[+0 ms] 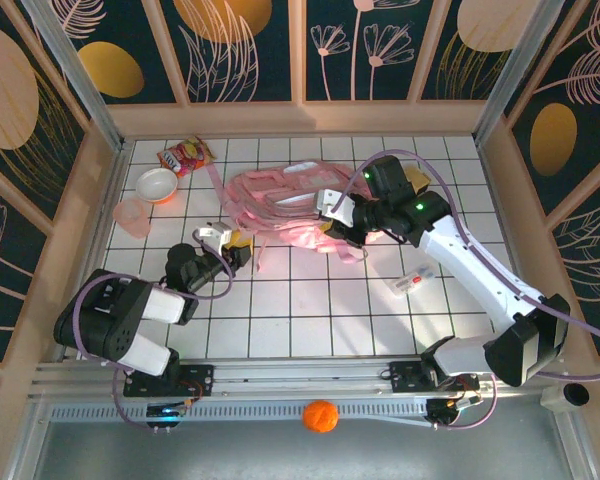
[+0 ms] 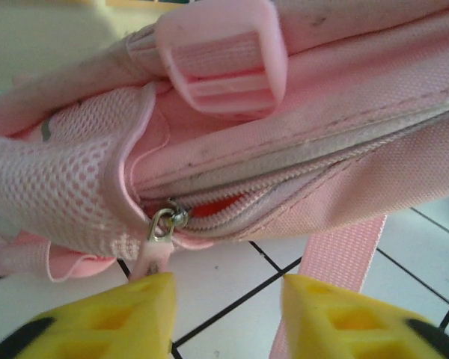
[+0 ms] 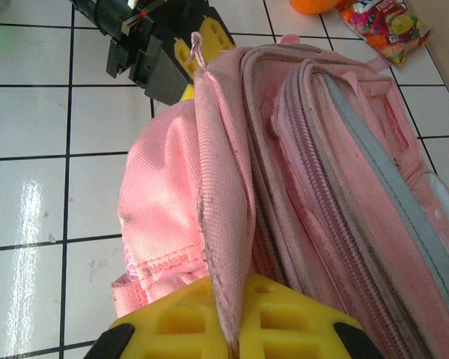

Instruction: Pack the student bag

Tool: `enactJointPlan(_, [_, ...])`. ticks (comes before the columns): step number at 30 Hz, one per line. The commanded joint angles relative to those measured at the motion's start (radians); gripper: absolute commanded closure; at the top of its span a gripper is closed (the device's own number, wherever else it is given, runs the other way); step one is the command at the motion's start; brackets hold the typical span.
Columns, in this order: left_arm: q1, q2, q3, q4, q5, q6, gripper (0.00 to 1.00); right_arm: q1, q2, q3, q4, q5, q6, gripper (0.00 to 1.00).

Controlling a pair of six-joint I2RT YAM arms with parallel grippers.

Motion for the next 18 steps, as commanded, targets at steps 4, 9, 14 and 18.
enactJointPlan(4, [-0.009, -0.001, 0.022, 0.050, 0.082, 0.025, 0.87, -0.009, -0.071, 0.033, 0.086, -0.055, 0.010, 1.00])
enactJointPlan(9, [-0.017, -0.040, 0.019, 0.000, 0.097, 0.015, 1.00, -0.010, -0.072, 0.013, 0.121, -0.040, 0.029, 1.00])
enactJointPlan(14, [-0.030, -0.093, 0.027, -0.066, 0.147, -0.009, 1.00, -0.008, -0.066, -0.024, 0.182, -0.012, 0.071, 1.00])
enactJointPlan(18, [-0.042, -0.150, 0.009, -0.093, 0.148, -0.033, 1.00, -0.008, -0.071, -0.053, 0.219, -0.002, 0.085, 1.00])
